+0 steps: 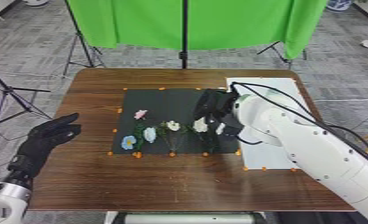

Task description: Arrange flowers

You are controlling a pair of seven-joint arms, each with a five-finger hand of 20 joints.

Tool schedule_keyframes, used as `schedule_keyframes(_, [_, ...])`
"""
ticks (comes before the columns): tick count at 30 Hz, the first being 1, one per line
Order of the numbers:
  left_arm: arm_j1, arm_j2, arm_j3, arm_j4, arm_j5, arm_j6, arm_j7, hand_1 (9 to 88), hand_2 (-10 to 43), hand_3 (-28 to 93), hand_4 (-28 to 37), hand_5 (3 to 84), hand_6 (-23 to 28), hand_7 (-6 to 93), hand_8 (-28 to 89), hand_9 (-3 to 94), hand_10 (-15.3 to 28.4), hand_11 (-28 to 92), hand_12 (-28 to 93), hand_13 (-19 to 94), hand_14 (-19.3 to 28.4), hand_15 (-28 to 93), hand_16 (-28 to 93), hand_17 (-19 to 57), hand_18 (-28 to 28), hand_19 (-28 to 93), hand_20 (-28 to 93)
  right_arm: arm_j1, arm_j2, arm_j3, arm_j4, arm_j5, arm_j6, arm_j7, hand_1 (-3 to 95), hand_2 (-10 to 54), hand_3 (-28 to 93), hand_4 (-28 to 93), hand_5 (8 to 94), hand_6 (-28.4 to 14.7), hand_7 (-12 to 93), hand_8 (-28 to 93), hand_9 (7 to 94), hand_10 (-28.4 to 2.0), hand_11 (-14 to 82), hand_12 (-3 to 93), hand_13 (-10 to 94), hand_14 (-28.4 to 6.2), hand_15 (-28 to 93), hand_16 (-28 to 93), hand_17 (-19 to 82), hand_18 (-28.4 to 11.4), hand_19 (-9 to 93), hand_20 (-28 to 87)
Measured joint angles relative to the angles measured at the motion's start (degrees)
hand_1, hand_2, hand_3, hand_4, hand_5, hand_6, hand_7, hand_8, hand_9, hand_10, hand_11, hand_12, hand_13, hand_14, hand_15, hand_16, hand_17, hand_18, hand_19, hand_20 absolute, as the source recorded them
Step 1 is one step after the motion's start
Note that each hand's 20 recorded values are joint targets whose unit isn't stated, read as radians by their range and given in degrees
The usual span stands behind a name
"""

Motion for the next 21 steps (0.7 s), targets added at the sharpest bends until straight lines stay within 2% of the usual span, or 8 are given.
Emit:
schedule_keyframes(5, [0.1, 0.00, 0.00, 0.00, 0.00, 0.00, 0.00, 35.3, -7.8, 65, -8.5, 42.5, 4.4, 8.3, -6, 45.2, 13.8, 15, 10, 37, 17.8, 13, -1, 5.0, 15.5, 13, 16, -1.0, 0.0, 2.6, -1.1, 0.0, 0.0, 0.0, 36.2, -7.9, 64, -14, 65.1, -0.6, 14, -9, 83.1, -13.4, 25.2, 24.3, 88, -4.1, 63, 32, 59, -17.6, 93, 57])
schedule_keyframes(10, [0.2, -0.08, -0.12, -0.03, 0.00, 0.00, 0.00, 35.3, -7.9, 65, -8.5, 42.5, 4.3, 8.3, -6, 45.2, 13.8, 14, 10, 37, 17.8, 13, -1, 4.9, 15.4, 13, 16, -3.2, 1.3, 5.8, -4.1, -2.6, 1.2, 0.2, 28.2, 0.1, 59, -14, 73.6, -3.2, 17, -7, 83.8, -15.3, 23.5, 24.1, 88, -4.2, 62, 33, 59, -17.6, 93, 56])
schedule_keyframes(14, [0.3, -0.14, -0.20, -0.04, 0.00, 0.00, 0.00, 35.3, -7.9, 65, -8.5, 42.5, 4.2, 8.3, -6, 45.2, 13.7, 14, 11, 37, 17.9, 13, -1, 4.9, 15.4, 13, 16, -4.9, 3.4, 6.5, -7.2, -6.5, 1.6, 1.8, 26.9, 2.6, 55, -13, 77.2, -4.5, 16, -7, 86.6, -16.3, 23.8, 24.4, 90, -4.2, 60, 32, 61, -17.9, 93, 55])
schedule_keyframes(21, [0.3, -0.13, -0.33, -0.07, 0.00, -0.04, -0.06, 35.2, -7.9, 65, -8.5, 42.4, 4.2, 8.3, -6, 45.1, 13.7, 14, 11, 37, 18.0, 13, -1, 4.9, 15.5, 13, 16, -8.8, 4.8, 8.5, -9.0, -5.6, -1.9, 7.3, 26.2, 5.4, 51, -12, 79.2, -5.4, 14, -7, 88.2, -16.8, 25.1, 25.3, 92, -3.9, 58, 33, 62, -17.5, 93, 55])
